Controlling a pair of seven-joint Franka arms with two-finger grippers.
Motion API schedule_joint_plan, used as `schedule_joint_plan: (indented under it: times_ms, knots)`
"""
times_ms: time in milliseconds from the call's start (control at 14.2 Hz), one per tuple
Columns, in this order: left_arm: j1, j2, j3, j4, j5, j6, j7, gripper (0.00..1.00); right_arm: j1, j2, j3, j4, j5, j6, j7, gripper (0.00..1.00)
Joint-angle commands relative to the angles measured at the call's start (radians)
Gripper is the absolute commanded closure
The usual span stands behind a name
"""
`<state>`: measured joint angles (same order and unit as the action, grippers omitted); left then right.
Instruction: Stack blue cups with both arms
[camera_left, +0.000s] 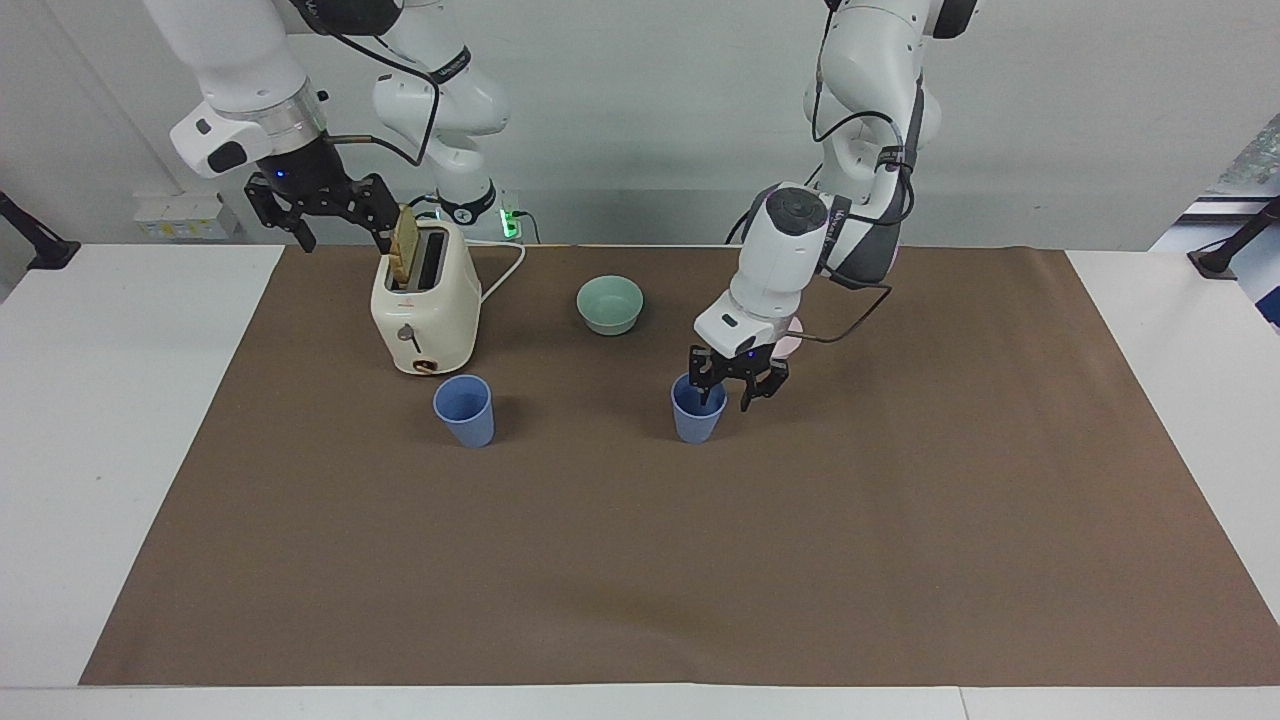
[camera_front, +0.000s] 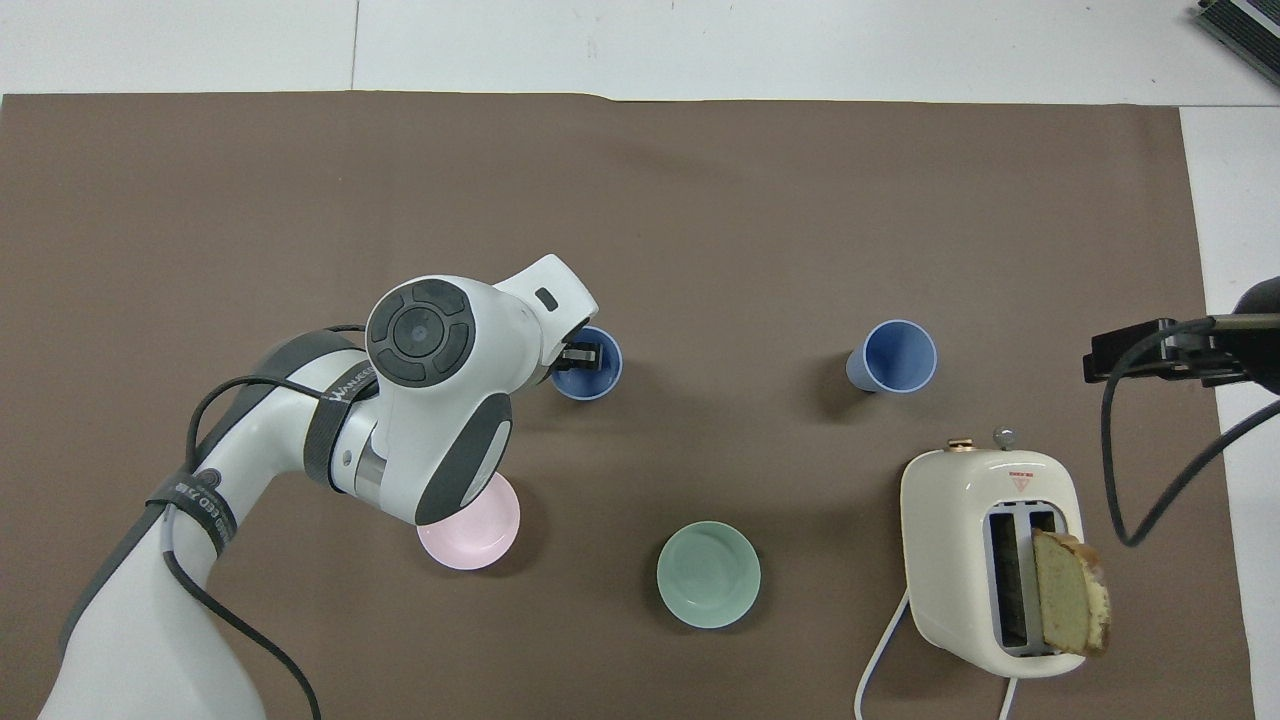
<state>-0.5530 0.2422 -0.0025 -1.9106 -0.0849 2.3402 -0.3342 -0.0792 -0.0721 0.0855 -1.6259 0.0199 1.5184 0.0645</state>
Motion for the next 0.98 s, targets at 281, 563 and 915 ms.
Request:
schedule_joint_plan:
  times_ms: [281,563,915]
  knots:
    - [0.111,-0.202,0.021,-0.008,-0.013,-0.237,0.088,0.0,0.002,-0.012,0.008,-0.189,0.023,0.184,0.012,0.0]
    - [0.333,-0.27,0.021,0.04,-0.001,-0.37,0.323,0.0,0.035,0.021,0.007,-0.305,0.023,0.305,0.014,0.0]
    - [0.563,-0.254,0.021,0.284,0.002,-0.629,0.55,0.0,0.062,0.141,0.007,-0.331,0.023,0.497,0.018,0.0]
